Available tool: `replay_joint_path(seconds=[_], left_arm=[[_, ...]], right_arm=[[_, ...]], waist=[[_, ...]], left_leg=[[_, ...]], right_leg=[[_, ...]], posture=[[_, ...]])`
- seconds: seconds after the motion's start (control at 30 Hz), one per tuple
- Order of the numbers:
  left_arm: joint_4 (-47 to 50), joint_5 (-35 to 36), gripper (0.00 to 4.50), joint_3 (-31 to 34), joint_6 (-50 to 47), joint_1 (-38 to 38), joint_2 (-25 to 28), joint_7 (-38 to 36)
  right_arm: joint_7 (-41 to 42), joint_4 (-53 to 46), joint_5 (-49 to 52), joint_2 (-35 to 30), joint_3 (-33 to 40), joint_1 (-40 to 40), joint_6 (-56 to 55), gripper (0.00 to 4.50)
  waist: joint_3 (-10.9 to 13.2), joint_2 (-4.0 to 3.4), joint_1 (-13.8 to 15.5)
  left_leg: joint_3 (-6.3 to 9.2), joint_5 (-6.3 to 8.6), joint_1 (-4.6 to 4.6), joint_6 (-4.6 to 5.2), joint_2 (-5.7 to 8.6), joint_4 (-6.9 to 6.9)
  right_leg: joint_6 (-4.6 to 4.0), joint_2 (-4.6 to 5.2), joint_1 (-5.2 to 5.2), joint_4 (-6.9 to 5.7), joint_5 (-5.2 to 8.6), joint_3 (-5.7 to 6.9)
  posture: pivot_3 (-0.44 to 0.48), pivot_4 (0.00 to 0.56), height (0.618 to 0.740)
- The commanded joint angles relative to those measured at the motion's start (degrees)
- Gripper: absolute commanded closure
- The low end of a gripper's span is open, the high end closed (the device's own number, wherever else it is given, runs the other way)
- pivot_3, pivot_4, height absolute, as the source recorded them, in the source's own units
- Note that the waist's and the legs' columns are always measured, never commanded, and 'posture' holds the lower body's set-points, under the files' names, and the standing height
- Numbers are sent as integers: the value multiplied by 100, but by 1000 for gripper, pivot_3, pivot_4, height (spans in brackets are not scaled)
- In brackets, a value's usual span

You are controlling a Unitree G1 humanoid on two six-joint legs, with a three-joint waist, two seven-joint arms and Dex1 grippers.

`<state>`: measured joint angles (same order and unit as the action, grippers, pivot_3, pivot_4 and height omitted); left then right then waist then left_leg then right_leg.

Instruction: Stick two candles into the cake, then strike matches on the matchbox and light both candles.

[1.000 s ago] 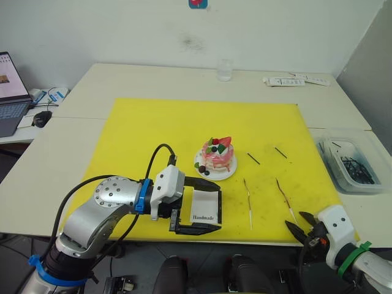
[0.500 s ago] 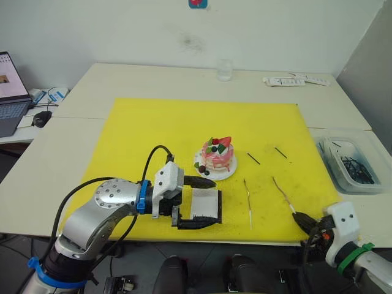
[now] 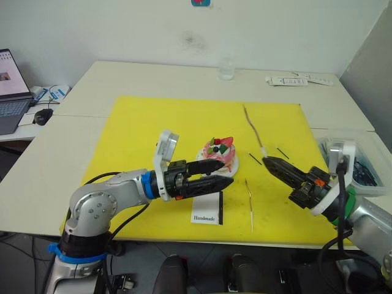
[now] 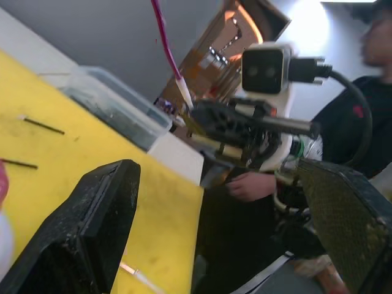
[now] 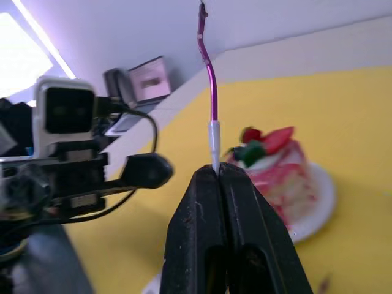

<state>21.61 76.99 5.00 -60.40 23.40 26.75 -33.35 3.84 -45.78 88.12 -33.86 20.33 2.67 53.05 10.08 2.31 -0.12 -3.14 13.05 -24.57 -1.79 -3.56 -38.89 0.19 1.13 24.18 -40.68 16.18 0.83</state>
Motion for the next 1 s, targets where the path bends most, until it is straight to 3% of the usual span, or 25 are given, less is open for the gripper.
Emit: replay_joint_path(seconds=[0.03,0.27,0.53,0.63,1.0], left_arm=[[-134,716,0,136,68,237,-296,521],[-140,1332,0,39,138,252,-581,935],[-127,1620,0,-44,239,184,-632,1160],[-146,1691,603,-83,291,181,-707,1246],[-139,1737,4119,-233,279,166,-664,1186]], right_arm=[[-427,161,1313,-392,-297,350,-441,4486],[-734,269,2193,-860,-857,715,-894,4486],[-765,155,2293,-988,-1218,805,-1168,4486],[-702,110,2221,-1018,-1317,815,-1193,4500],[-667,168,2063,-977,-1567,1000,-1320,4500]], waist=[[1,2,2],[1,3,2],[1,3,5],[1,3,8],[1,3,10]], left_leg=[[-1,0,-1,0,0,0],[4,0,-3,0,3,-2],[5,0,-3,0,1,-2],[5,0,-3,0,2,-2],[5,0,-7,0,0,-1]], right_leg=[[0,1,1,1,0,-1],[2,-4,-1,2,-1,0],[3,-5,-1,3,-1,-1],[3,-5,-1,4,-2,-1],[3,-5,-1,12,-2,-1]], posture=[[0,150,684],[0,150,684],[0,150,684],[0,150,684],[0,150,684]])
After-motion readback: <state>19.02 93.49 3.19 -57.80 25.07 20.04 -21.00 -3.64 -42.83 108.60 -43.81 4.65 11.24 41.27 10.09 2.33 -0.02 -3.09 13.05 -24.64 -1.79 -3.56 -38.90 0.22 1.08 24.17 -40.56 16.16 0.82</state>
